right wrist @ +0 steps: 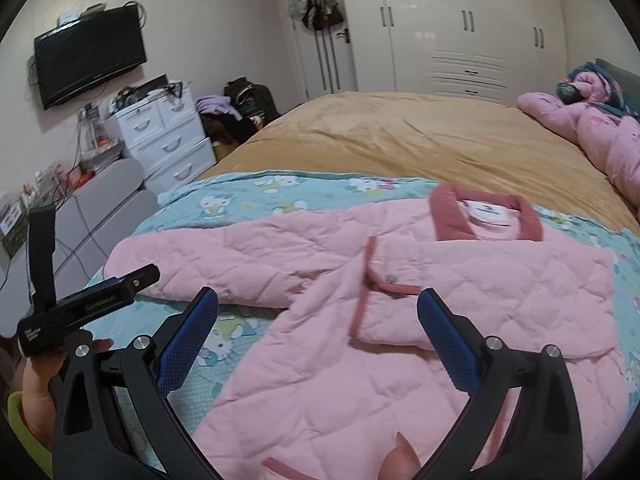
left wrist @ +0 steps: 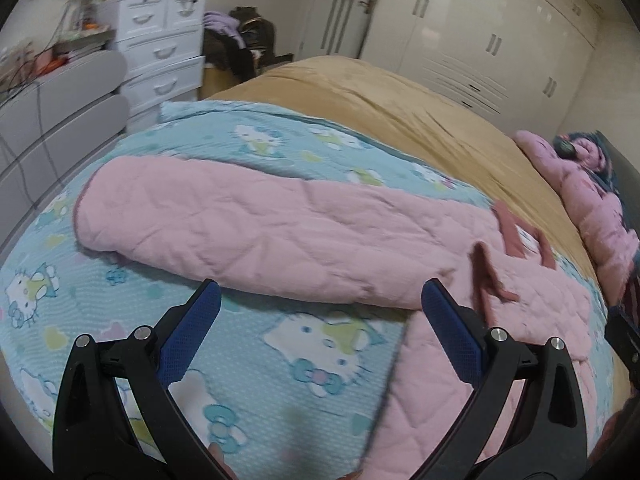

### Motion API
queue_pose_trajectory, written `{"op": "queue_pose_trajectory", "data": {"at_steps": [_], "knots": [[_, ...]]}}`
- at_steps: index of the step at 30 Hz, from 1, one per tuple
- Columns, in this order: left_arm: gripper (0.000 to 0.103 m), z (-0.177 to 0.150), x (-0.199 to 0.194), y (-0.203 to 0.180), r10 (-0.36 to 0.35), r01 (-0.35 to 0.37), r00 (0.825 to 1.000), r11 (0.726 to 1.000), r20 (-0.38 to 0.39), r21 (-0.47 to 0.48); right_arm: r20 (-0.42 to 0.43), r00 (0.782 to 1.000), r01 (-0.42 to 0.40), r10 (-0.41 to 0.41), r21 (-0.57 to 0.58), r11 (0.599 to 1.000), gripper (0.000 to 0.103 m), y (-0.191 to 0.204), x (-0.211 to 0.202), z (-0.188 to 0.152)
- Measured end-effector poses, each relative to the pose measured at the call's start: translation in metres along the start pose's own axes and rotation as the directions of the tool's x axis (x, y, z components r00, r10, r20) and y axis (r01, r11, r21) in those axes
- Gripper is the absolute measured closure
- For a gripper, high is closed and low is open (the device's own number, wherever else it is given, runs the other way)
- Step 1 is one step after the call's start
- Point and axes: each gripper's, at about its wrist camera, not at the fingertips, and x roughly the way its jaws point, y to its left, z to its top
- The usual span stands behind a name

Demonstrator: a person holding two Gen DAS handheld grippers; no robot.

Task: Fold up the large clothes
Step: 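Move the left gripper to the other sleeve cuff and grasp it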

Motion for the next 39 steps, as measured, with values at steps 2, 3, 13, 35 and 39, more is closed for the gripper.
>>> {"op": "queue_pose_trajectory", "data": {"at_steps": [2, 3, 13, 35, 39], "knots": [[0.009, 0.0, 0.004, 0.012, 0.02, -0.02, 1.0, 1.0, -0.001, -0.02, -0.013, 1.0, -0.011, 0.011, -0.018, 1.0, 0.004, 0.011, 0.008, -0.001], [0.009, 0.0, 0.006, 0.018, 0.035, -0.035, 0.999, 0.999, -0.001, -0.027, -0.021, 1.0, -0.016, 0.016, -0.027, 0.999, 0.004, 0.016, 0.013, -0.001], [0.009, 0.006, 0.025, 0.073, 0.113, -0.114, 0.993, 0.985, -0.01, -0.127, -0.075, 0.996, -0.053, 0.046, -0.083, 0.995, 0.004, 0.05, 0.052, 0.0], [0.009, 0.024, 0.107, 0.165, 0.156, -0.182, 0.983, 0.888, -0.094, -0.422, -0.114, 0.991, -0.063, 0.063, 0.006, 0.998, 0.004, 0.033, 0.081, -0.015], [0.036, 0.028, 0.106, 0.187, 0.156, -0.158, 0.987, 0.854, -0.045, -0.496, -0.1, 0.995, -0.02, 0.023, 0.029, 0.999, 0.004, 0.015, 0.074, -0.017]]}}
